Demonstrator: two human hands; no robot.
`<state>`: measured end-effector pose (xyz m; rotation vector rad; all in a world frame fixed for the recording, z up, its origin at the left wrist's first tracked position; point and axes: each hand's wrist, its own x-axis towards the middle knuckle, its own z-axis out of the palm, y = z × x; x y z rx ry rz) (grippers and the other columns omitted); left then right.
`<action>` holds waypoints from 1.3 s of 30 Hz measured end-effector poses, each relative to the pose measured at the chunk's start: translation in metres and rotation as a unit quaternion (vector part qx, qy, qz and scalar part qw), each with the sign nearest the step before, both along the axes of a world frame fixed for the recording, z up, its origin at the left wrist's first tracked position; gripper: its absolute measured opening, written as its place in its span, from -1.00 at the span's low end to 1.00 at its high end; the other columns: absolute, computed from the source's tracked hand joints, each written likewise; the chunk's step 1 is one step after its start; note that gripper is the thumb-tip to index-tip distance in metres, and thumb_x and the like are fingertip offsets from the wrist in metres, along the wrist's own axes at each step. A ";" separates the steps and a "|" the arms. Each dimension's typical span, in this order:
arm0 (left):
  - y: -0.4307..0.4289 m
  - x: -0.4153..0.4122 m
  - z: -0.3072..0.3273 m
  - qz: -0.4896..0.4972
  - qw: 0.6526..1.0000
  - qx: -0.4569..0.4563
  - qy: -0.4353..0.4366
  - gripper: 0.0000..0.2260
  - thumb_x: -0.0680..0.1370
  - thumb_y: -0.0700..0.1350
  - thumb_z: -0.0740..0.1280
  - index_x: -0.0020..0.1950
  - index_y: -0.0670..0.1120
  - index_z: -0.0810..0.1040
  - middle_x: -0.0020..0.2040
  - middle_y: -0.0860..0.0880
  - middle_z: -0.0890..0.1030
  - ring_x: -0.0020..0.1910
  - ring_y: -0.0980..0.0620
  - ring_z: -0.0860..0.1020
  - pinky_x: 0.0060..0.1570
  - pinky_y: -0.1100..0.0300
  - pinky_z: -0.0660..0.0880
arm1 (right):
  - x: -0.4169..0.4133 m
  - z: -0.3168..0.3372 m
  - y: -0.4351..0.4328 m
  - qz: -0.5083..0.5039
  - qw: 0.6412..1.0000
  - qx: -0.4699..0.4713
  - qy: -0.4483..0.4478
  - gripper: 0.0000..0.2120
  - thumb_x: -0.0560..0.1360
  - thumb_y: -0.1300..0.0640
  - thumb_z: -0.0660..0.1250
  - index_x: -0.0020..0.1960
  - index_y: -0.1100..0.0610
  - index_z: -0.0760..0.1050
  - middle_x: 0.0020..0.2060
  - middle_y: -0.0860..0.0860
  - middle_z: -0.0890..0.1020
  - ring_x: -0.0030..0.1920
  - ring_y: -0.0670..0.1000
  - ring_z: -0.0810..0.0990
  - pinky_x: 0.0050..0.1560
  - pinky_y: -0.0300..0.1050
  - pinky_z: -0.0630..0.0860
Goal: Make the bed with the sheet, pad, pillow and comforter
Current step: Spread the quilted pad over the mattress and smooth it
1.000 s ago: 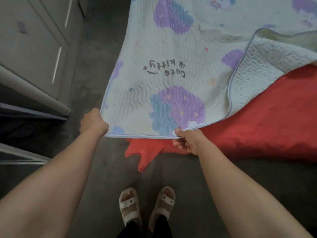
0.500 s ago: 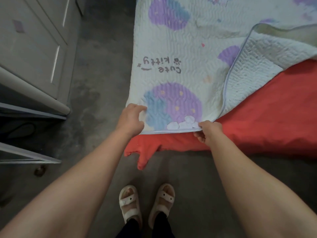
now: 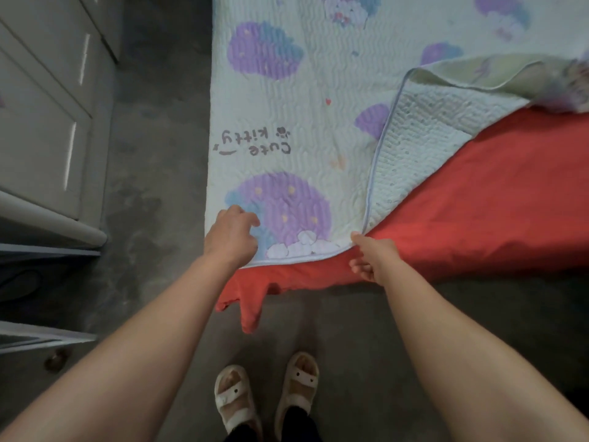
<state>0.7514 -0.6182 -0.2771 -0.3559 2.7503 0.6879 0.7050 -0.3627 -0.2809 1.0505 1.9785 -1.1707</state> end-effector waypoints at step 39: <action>0.306 -0.371 0.000 0.085 0.995 0.041 0.021 -0.35 0.47 -0.19 0.33 0.52 -0.08 0.15 0.47 -0.21 0.19 0.43 -0.20 0.17 0.36 -0.05 0.21 | -0.383 0.034 0.335 -0.041 0.979 0.006 0.201 -0.82 0.54 0.19 0.26 -0.24 0.12 0.39 -0.38 0.08 0.53 -0.47 -0.02 0.45 -0.50 -0.24 0.35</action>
